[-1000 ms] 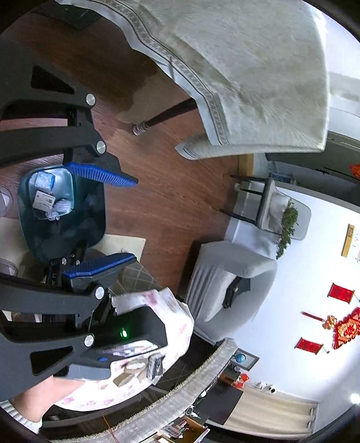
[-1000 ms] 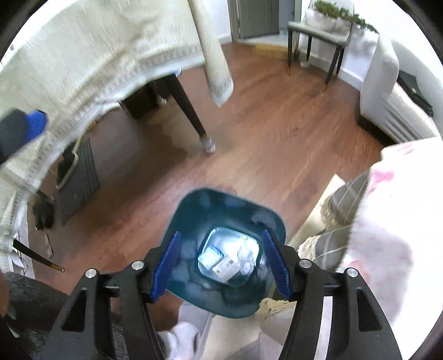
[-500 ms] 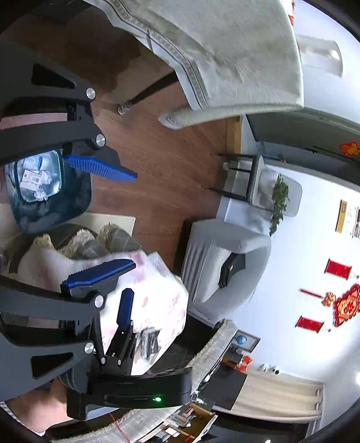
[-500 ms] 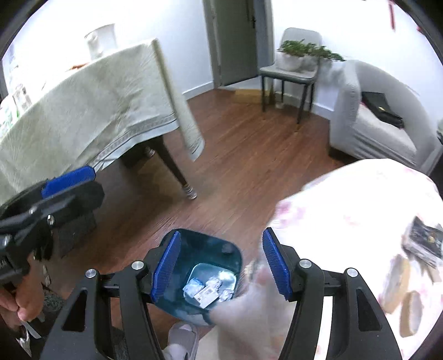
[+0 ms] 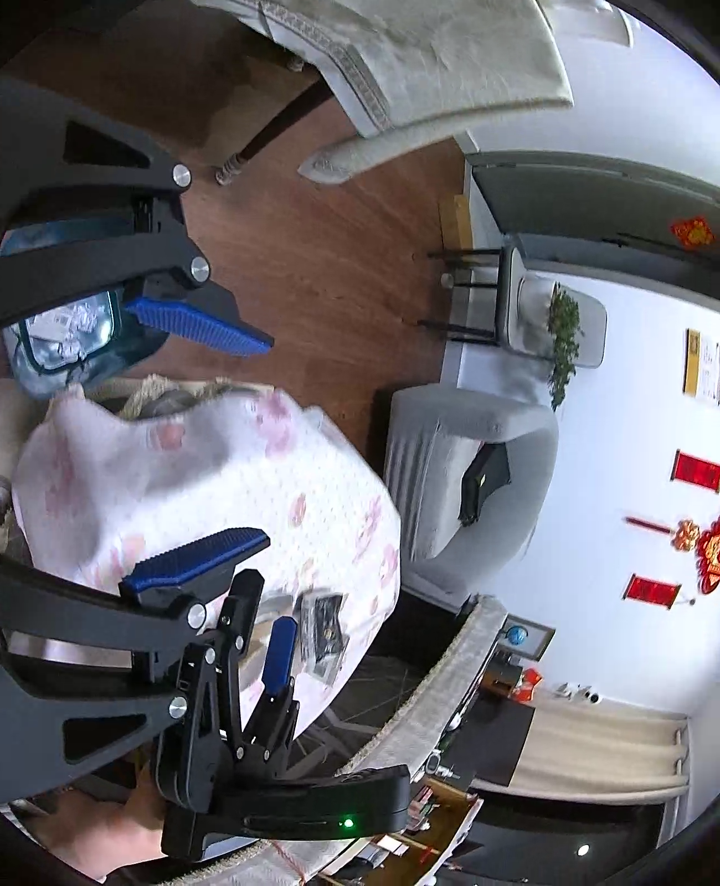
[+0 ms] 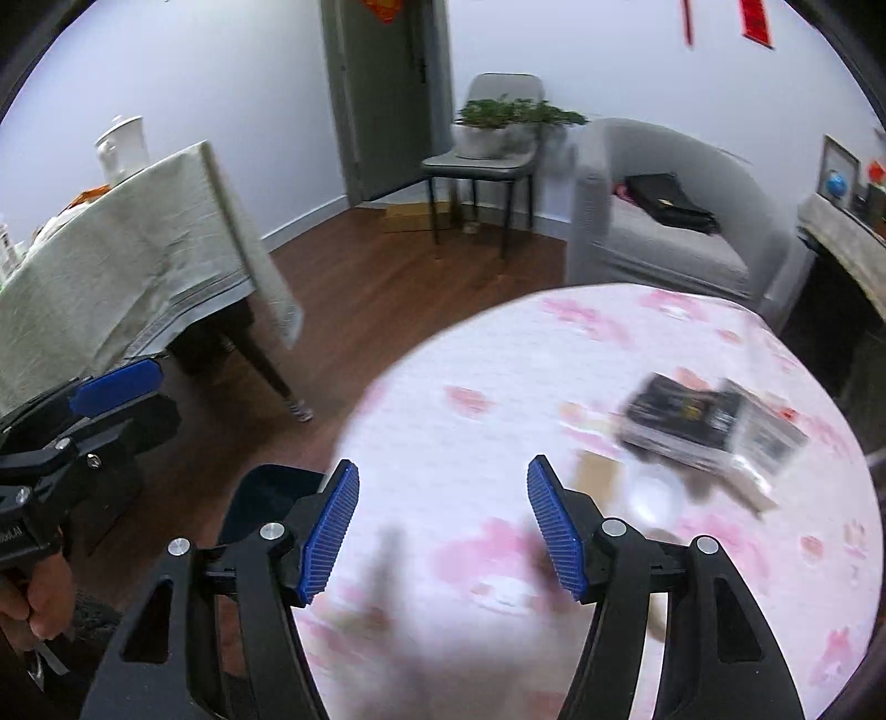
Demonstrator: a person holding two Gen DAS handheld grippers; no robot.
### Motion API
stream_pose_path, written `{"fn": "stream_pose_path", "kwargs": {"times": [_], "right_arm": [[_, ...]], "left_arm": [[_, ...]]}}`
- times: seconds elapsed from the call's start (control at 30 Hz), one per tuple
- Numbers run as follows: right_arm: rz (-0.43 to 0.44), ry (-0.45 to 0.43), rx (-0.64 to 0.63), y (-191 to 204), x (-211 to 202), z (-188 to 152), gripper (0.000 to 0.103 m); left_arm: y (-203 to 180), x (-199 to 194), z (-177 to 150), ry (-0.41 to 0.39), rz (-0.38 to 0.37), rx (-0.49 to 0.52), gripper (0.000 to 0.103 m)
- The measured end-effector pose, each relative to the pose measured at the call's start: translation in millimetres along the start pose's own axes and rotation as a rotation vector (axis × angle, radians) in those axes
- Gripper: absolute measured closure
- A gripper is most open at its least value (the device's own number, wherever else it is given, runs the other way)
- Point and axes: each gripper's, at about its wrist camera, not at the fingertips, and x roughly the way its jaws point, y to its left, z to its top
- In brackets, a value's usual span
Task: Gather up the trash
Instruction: 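Move both tools back over the table toward the tape roll and packets, then grasp the tan cardboard strip with the left gripper while the right gripper grasps the brown tape roll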
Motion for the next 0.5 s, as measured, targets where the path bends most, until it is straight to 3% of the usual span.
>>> {"fn": "stream_pose_path", "kwargs": {"times": [0.27, 0.5], "right_arm": [[-0.075, -0.021, 0.032, -55.8, -16.9, -24.1, 0.036], [-0.082, -0.014, 0.078, -96.0, -24.8, -43.5, 0.036]], "left_arm": [[-44.6, 26.2, 0.9, 0.013, -0.027, 0.048, 0.034], [-83.4, 57.5, -4.6, 0.066, -0.050, 0.100, 0.034]]}}
